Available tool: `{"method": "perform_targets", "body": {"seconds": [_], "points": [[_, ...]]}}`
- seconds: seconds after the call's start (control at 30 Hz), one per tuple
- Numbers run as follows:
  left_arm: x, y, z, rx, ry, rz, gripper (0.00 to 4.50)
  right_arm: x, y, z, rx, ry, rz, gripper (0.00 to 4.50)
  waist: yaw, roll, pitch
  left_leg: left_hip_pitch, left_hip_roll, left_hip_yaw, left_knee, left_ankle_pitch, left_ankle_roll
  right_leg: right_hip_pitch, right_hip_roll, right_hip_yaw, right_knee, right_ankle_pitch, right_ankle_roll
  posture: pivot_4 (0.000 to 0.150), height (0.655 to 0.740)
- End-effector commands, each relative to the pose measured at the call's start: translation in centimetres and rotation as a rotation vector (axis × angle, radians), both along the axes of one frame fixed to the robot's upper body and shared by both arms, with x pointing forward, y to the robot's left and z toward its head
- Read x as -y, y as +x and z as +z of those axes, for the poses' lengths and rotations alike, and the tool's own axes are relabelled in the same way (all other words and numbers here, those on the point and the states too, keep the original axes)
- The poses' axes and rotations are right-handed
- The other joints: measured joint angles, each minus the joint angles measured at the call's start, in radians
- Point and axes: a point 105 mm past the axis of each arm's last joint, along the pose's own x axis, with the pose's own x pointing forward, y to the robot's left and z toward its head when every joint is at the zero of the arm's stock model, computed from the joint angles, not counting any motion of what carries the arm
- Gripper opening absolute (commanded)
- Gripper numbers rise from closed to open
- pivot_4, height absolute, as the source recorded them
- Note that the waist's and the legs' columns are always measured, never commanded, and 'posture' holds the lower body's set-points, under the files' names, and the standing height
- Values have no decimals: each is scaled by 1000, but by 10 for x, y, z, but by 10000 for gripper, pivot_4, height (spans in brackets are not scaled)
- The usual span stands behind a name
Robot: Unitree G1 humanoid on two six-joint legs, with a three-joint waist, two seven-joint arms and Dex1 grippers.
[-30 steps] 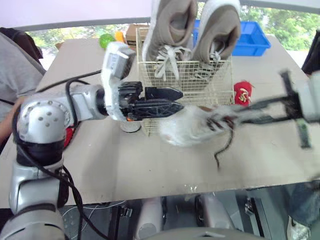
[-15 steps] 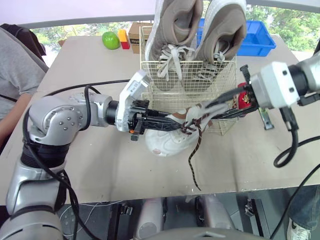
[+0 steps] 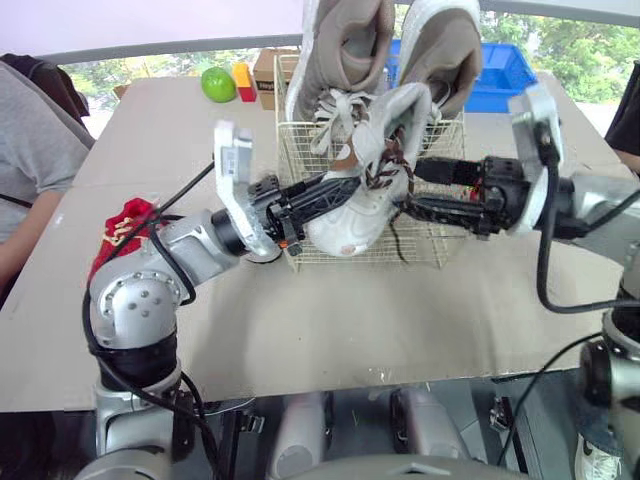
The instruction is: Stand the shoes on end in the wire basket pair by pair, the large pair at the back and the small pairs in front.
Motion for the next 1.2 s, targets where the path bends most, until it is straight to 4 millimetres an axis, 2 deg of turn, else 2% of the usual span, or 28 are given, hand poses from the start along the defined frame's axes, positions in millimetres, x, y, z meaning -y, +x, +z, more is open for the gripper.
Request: {"method": "perform_targets", "body": {"seconds": [0.03, 0.23, 0.3, 0.5, 0.53, 0.77, 0.87, 0.9, 0.93, 1.03, 1.2], "points": [[-3, -11, 15, 49, -59, -14, 5842, 3, -2, 11, -18, 61, -47, 33254, 4, 0, 0, 0, 0, 1, 1, 0, 0, 1, 0, -1, -1, 0, 0, 1500, 7400], [1, -13, 15, 37, -75, -46, 5841, -3, -3, 9, -77, 75, -30, 33254, -1, 0, 0, -1, -1, 1, 2, 0, 1, 2, 0, 0, -2, 0, 0, 1500, 7400], [3, -15, 14, 33, -73, -64, 5841, -4, -3, 8, -85, 74, -32, 29366, -4, 0, 0, -1, -1, 1, 2, 0, 0, 2, 0, 0, -2, 0, 0, 1500, 7400], [3, -14, 11, 26, -68, -58, 5836, -8, -11, 13, -119, 108, 34, 6586, -6, 0, 0, -1, -1, 1, 2, 0, 1, 1, 1, 0, -2, 0, 0, 1500, 7400], [3, -14, 11, 25, -68, -60, 5833, -9, -13, 12, -126, 107, 45, 378, -6, 0, 0, -1, -1, 1, 2, 0, 1, 1, 1, 0, -2, 0, 0, 1500, 7400], [1, -13, 10, 15, -91, -42, 5829, -12, -14, 10, -152, 112, 38, 0, -6, 0, 0, -1, 0, 1, 2, 0, 1, 1, 2, 0, -3, 0, 0, 1500, 7400], [1, -14, 10, 20, -85, -39, 5828, -9, -9, 11, -159, 134, 7, 0, -5, 0, 0, -2, 0, 1, 2, 0, 1, 1, 1, 0, -3, 0, 0, 1500, 7400], [2, -15, 9, 20, -82, -42, 5828, -8, -8, 12, -165, 156, 2, 4528, -6, 0, 0, -1, 0, 1, 2, 0, 1, 1, 1, 0, -3, 0, 0, 1500, 7400], [2, -16, 8, 20, -78, -45, 5827, -8, -6, 15, -172, 176, -3, 5901, -6, 0, 0, -1, 0, 1, 2, 0, 1, 1, 2, 0, -3, 0, 0, 1500, 7400], [4, -20, 7, 23, -72, -53, 5825, -6, 4, 10, -181, 155, -69, 6083, -6, 0, 0, -1, 0, 1, 2, 0, 1, 1, 2, 0, -3, 0, 0, 1500, 7400], [5, -21, 7, 30, -65, -51, 5818, -9, -1, 10, -187, 161, -45, 6083, -5, 0, 0, -2, 0, 1, 2, 0, 1, 1, 2, 0, -3, 0, 0, 1500, 7400]]}}
